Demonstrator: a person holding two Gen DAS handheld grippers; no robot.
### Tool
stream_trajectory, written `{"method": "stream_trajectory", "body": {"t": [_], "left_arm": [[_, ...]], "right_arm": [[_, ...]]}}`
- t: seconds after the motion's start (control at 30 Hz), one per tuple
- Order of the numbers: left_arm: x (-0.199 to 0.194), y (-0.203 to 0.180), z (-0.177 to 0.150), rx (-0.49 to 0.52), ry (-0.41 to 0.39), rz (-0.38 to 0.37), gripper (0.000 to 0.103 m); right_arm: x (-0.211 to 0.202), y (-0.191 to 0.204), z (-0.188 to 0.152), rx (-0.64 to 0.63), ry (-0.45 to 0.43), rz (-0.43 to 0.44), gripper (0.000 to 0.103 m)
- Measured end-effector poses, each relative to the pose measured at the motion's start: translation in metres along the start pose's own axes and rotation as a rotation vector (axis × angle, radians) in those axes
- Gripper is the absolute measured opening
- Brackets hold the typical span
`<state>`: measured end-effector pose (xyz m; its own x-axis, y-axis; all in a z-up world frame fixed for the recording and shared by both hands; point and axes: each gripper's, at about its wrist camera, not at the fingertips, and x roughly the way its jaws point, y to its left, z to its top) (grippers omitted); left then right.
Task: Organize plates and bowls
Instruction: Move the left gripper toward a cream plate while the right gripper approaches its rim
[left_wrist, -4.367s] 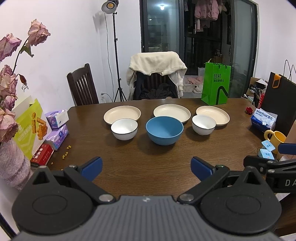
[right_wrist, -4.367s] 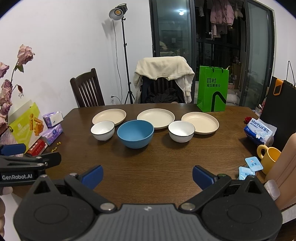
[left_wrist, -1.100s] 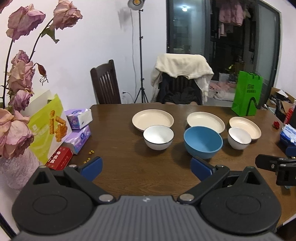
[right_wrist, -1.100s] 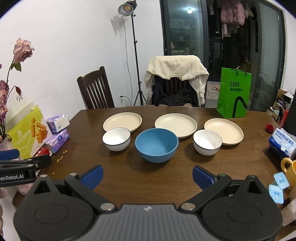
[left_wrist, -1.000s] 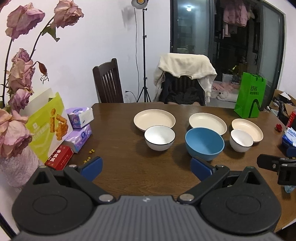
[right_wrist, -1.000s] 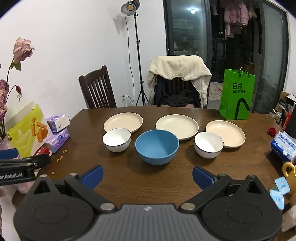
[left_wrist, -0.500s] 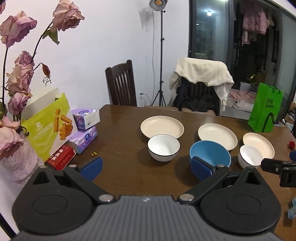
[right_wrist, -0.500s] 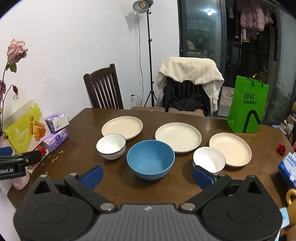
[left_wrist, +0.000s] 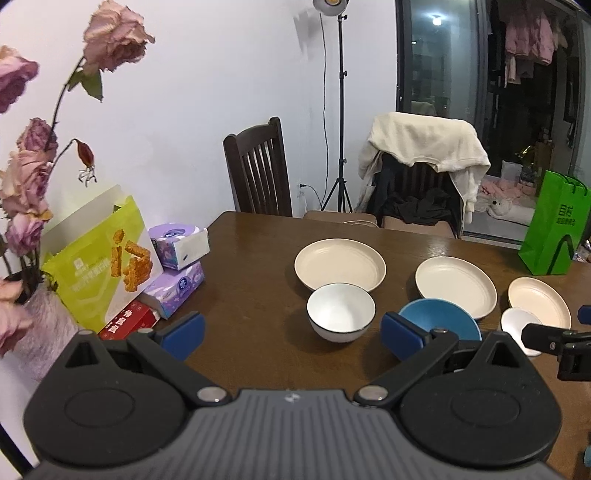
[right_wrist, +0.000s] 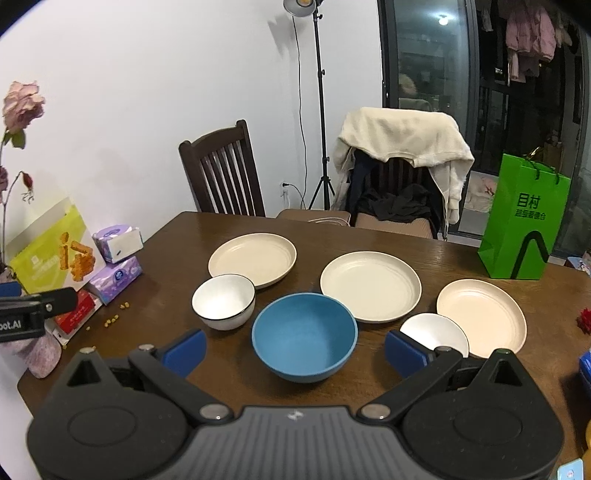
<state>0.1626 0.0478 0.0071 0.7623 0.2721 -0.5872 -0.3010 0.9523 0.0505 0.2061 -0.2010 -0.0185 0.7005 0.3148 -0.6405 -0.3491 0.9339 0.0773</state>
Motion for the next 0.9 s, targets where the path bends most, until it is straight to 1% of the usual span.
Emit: {"method": "stream_trajectory", "body": {"t": [0.23,0.6,0.9], "left_arm": [[0.037,-0.002,0.020,-0.012,0.028,0.012,0.103],[0.100,0.001,0.043,-0.058,0.083,0.036,0.103],[0.153,-0.003,0.058,-0.081,0.133,0.037,0.103]], "right_arm": [[0.038,-0.008,0.026,0.002,0.031,0.020,0.103],[0.106,-0.007,0.065,-0.029,0.079,0.042,0.103],[0.160,-0.003,0.091,-0.064,0.113,0.059,0.102]]}}
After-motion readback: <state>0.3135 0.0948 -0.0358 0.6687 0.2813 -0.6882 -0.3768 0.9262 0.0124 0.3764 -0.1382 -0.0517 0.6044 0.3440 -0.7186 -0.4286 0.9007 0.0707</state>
